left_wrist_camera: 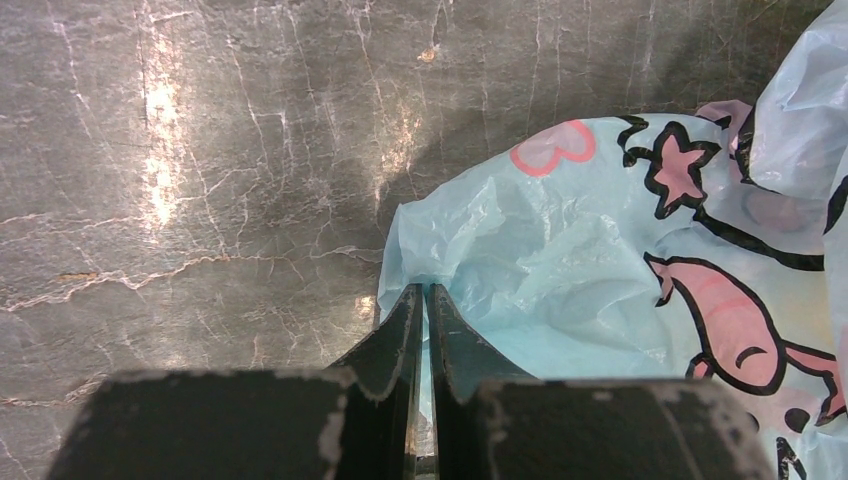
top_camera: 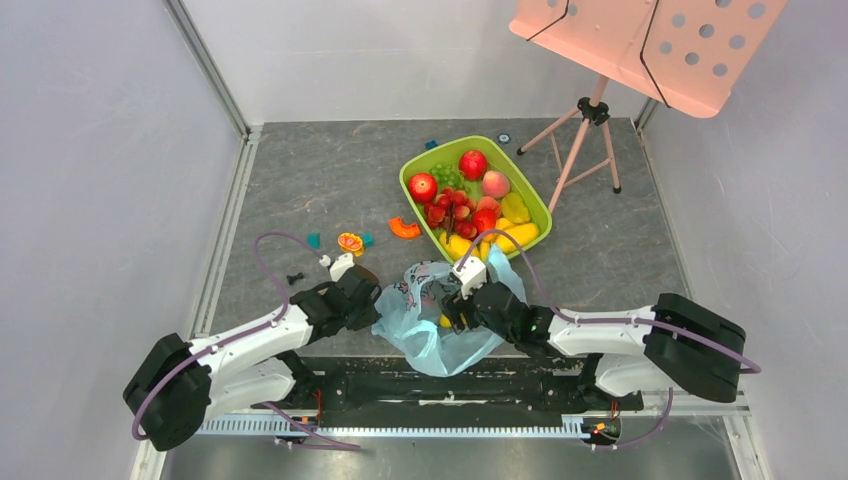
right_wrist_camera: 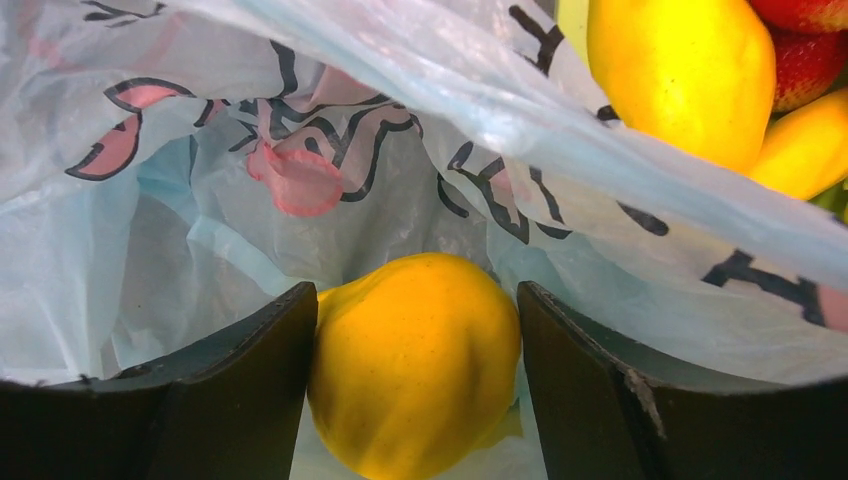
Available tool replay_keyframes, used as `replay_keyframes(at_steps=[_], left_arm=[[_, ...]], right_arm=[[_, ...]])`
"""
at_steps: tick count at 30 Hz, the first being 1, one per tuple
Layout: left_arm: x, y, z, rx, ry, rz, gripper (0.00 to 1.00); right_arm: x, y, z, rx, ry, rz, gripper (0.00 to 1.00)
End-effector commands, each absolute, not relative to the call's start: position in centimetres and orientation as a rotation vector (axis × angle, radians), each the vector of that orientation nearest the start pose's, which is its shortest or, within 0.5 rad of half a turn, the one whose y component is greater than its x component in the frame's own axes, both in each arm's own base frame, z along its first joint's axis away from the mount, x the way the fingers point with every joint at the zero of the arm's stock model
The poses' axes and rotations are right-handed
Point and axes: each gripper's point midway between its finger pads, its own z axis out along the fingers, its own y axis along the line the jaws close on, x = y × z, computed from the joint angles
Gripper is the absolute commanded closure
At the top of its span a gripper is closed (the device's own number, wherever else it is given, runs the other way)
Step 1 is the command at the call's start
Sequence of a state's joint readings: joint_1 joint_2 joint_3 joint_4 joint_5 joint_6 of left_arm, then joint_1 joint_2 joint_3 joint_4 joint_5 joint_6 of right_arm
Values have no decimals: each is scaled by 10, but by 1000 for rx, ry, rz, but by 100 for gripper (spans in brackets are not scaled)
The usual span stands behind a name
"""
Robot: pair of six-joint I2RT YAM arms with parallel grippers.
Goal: Take the fake fruits out of the plastic bag
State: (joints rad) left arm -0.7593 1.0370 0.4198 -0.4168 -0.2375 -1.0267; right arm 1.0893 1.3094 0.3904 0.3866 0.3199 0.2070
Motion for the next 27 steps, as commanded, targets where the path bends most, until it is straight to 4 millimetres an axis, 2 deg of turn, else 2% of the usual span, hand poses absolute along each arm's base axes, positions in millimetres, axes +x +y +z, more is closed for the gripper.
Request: replay_keyframes(at_steps=[1,10,20,24,27], left_arm=[[183,-156,28,-398,2522,-362,89],[183,-156,26,-402,2523,-361,89],[185,-159,32,-400,2508,-386,90],[187,-161,38,-375,2493,-399,90],[189,-162,43,-345,2480,-409,91]], right_arm=[[208,283,90,-693,1863,472,30],[199,271,144,-730,1792,498,30],[176,276,201,-743,1717,676,31],[171,281,205,-775,1682,719,31],[166,288,187,-843,1658,735,30]])
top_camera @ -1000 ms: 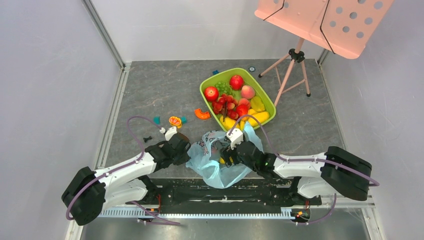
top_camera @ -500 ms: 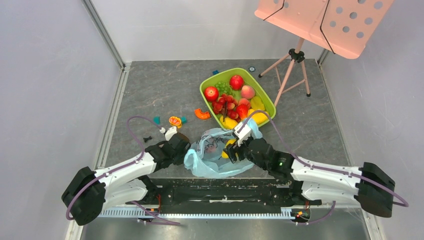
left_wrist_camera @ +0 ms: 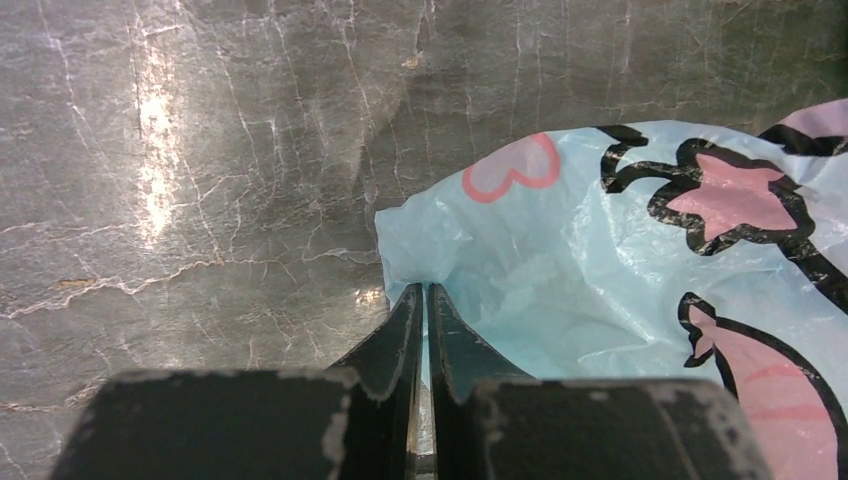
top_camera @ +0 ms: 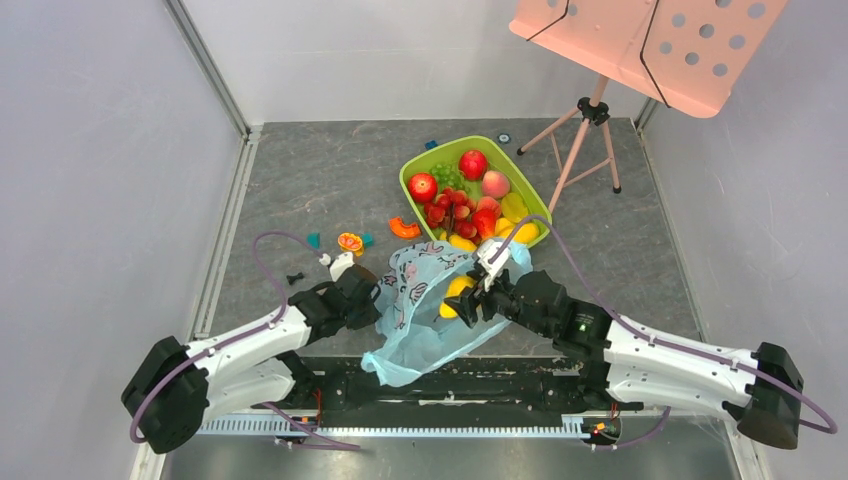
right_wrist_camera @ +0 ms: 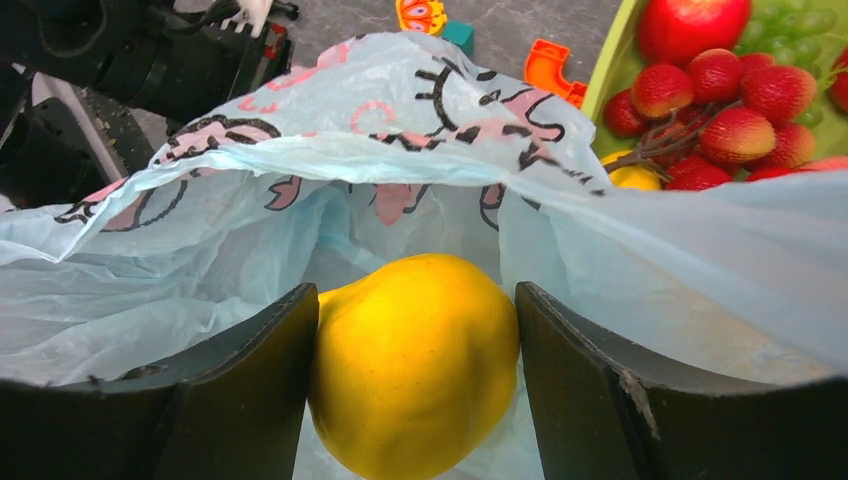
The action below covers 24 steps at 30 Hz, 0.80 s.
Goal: Take the fake fruits out of the plastic bag
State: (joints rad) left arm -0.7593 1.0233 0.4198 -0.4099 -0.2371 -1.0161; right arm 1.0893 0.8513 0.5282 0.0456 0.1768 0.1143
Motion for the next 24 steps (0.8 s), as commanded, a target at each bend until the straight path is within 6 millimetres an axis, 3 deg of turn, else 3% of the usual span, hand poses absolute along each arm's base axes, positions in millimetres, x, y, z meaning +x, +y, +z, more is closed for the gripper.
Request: replay_keyframes(at_steps=[1,6,10,13,16,24], left_arm=[[190,-162,45,-335,2474,-411,91],[192,-160,51,-307,2442,-412,91],[191,-158,51,-279,2439,-399,91],[191,-156,50,-266,2442,-381,92],[190,-156,47,-263,2448,-374,92],[191,-157,45,-259,2453,-372,92]], right_arm=[[166,289,175,-858,1665,727,30],[165,287,121,-893,1684,706,28],[163,285,94,-907,1696,705,26],[160,286,86,-915,1707,720,21],[157,288,87,-928,1705,737,2],[150,285,83,-969,1738,734,2]])
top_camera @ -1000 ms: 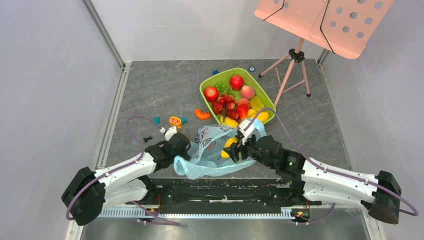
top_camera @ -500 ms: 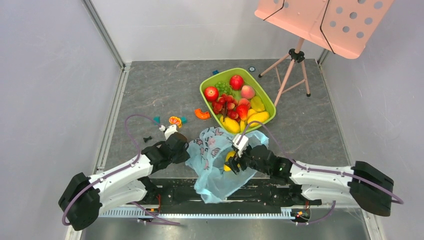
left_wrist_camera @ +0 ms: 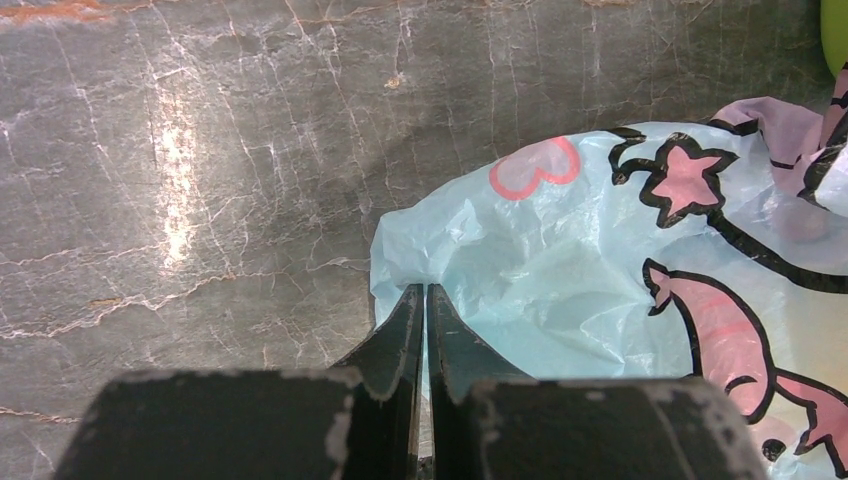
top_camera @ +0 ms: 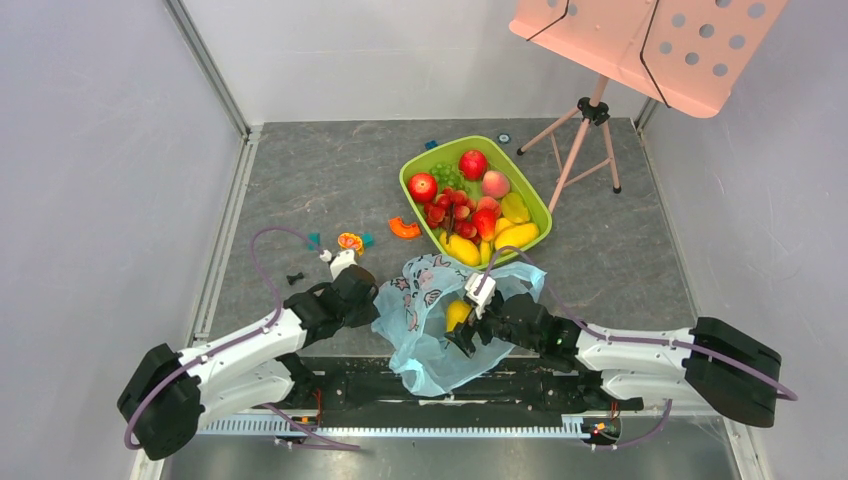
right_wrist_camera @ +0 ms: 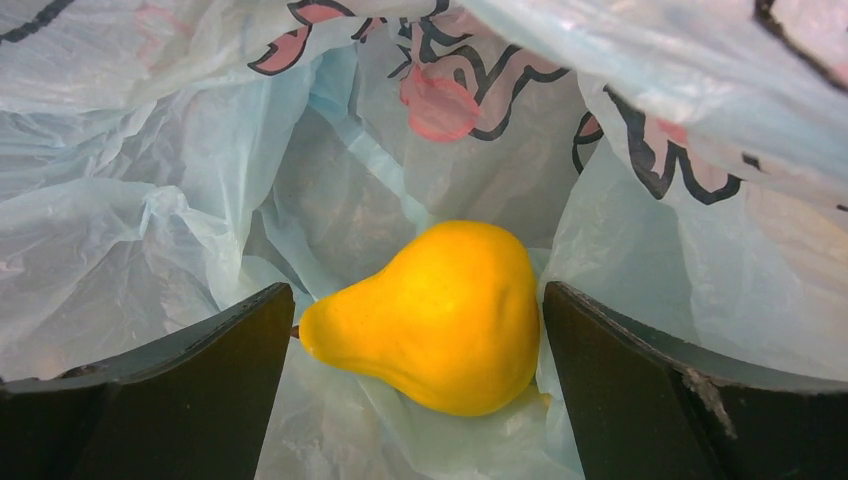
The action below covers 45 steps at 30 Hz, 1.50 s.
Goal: Take the fake fruits out of the plastic bag
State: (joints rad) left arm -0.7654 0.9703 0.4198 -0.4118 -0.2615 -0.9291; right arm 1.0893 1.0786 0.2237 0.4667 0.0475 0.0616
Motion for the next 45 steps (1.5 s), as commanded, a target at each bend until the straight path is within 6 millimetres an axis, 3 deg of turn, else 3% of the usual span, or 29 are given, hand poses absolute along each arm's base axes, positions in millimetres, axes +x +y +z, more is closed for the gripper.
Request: replay_keyframes(at_steps=[1,8,12,17,23,30,33,37,41,45], left_arm=[[191,-157,44,-260,2454,-371,91],[190,-158,40,-258,2464,-370,92],[189,-158,38,-262,2468,-373,92],[189,-157,38,-264,2465,-369,92],[189,-157,37,-272,2466,-362,91],[190,-157,37,-272,2468,-361,91],[190,-157,36,-273,2469,-360,91],[189,-157,36,-271,2471,-362,91],[189,-156,36,-271,2471,-359,91],[189,-156,35,-272,2472,-358,91]], right_arm=[[149,284,81,-974,1745,729,2],[147,279,68,-997,1770,702,2],[150,281,76,-977,1752,702,12],[151,282,107,-931,1672,743,18],[148,281,160,-879,1579,799,18],[139,278,199,-866,1518,861,19],[144,277,190,-863,1579,823,12],[152,279,157,-816,1775,772,8],[160,276,130,-612,1974,727,2],[166,268,113,-440,2104,652,2]])
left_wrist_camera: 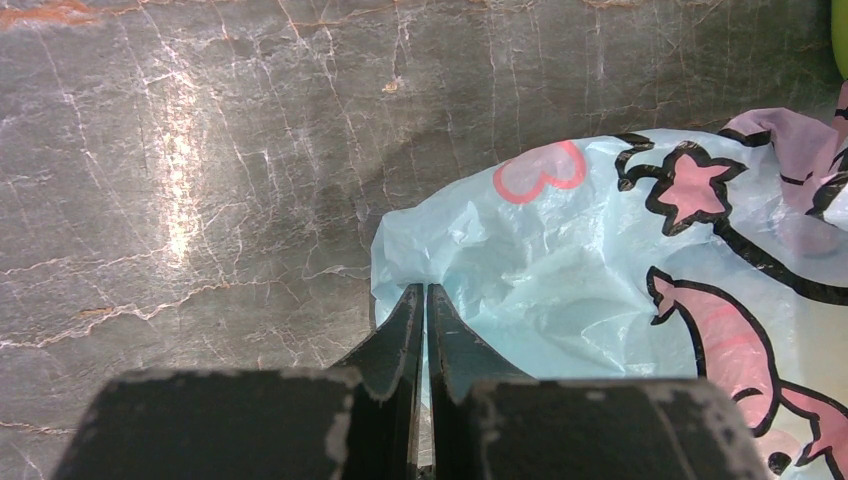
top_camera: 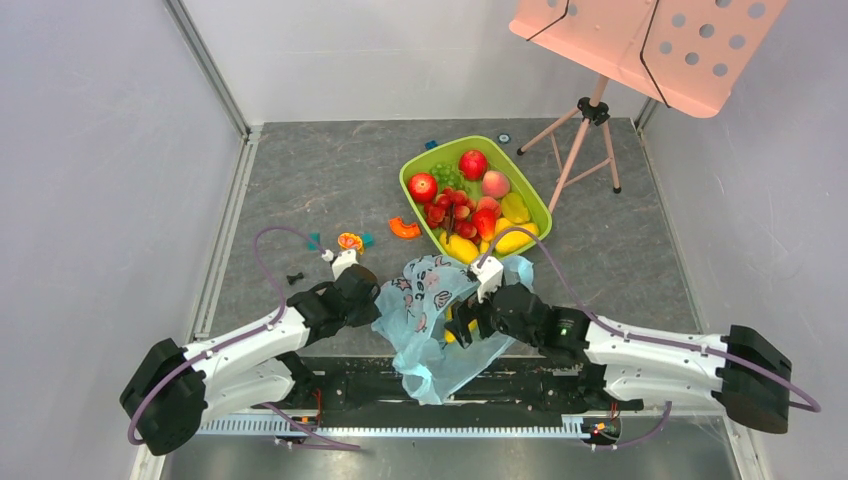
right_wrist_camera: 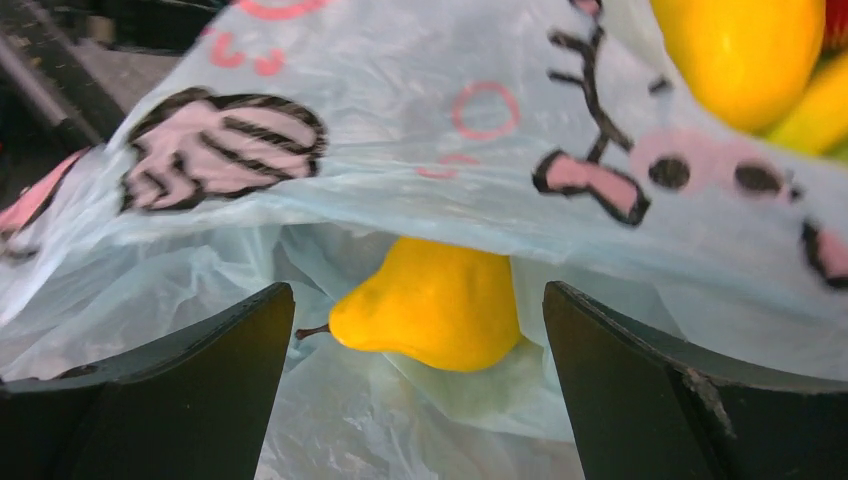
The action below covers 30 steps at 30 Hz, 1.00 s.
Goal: Take the fake fruits out of the plastic bag
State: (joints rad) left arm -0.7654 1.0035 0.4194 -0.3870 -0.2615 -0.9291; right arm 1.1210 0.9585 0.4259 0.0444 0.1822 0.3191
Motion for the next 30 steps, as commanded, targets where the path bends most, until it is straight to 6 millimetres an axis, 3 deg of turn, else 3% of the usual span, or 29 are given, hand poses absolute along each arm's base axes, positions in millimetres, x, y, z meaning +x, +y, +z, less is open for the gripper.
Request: replay_keyframes(at_steps=[1,5,10,24,30], left_arm=[[189,-157,35,-271,2474,-359,91],[190,-160,36,-267,2474,-372,91],[190,-163,35,-261,2479,-386,91],[189,-167,29,-230,2494,-399,90],[190,-169,28,-229,2494,-410,90]], right_arm=[[167,267,110,-403,2124,638,2],[170,273,104,-328,2170,601,3],[168,283,100,-274,2223,571,17],[165,279,68,-326,2337,368,20],[163,276,66,-378,2330,345,52]])
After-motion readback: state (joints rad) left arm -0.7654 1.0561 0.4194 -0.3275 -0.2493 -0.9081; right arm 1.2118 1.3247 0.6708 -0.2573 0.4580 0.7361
